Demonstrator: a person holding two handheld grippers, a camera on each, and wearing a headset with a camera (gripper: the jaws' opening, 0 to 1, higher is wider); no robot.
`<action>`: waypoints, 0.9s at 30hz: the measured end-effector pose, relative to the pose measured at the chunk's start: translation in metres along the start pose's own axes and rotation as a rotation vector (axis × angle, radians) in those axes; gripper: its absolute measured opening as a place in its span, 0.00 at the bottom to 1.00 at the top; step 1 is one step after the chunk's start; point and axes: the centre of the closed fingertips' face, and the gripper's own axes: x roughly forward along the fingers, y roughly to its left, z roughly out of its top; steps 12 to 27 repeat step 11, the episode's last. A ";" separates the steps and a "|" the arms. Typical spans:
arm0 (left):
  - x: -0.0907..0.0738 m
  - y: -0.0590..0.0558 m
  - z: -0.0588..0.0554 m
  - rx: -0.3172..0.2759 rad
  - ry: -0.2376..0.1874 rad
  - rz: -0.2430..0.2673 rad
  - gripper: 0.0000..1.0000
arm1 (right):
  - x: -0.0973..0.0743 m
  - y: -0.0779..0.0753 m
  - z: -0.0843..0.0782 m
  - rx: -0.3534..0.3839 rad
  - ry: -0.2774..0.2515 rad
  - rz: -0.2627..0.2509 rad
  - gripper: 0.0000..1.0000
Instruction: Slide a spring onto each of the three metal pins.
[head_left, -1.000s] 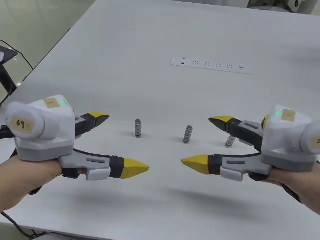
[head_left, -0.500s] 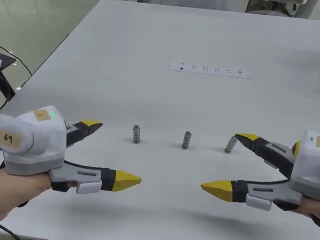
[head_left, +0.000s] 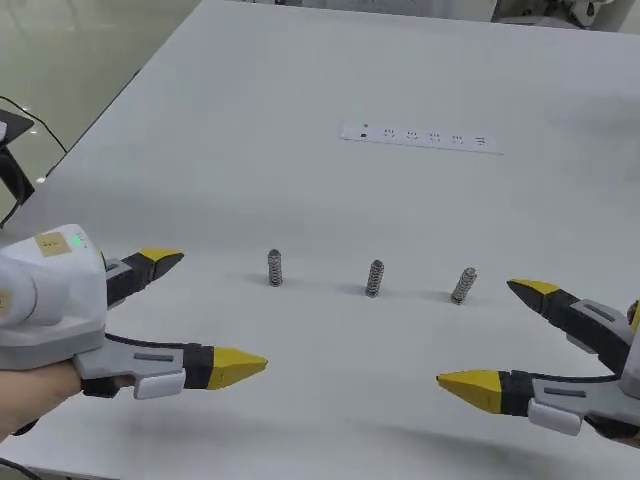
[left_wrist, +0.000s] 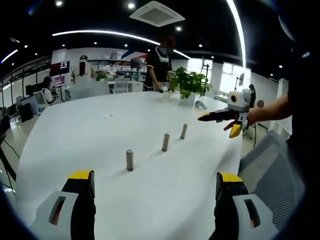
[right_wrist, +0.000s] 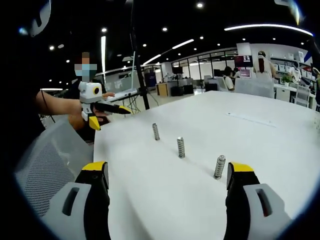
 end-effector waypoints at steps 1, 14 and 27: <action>0.000 0.000 0.000 0.000 0.000 0.000 0.98 | 0.001 0.001 0.001 0.003 -0.004 0.001 0.99; 0.001 0.001 0.000 -0.018 -0.001 0.003 0.98 | -0.002 -0.003 0.004 -0.005 -0.008 -0.013 0.99; 0.001 0.001 0.000 -0.018 -0.001 0.003 0.98 | -0.002 -0.003 0.004 -0.005 -0.008 -0.013 0.99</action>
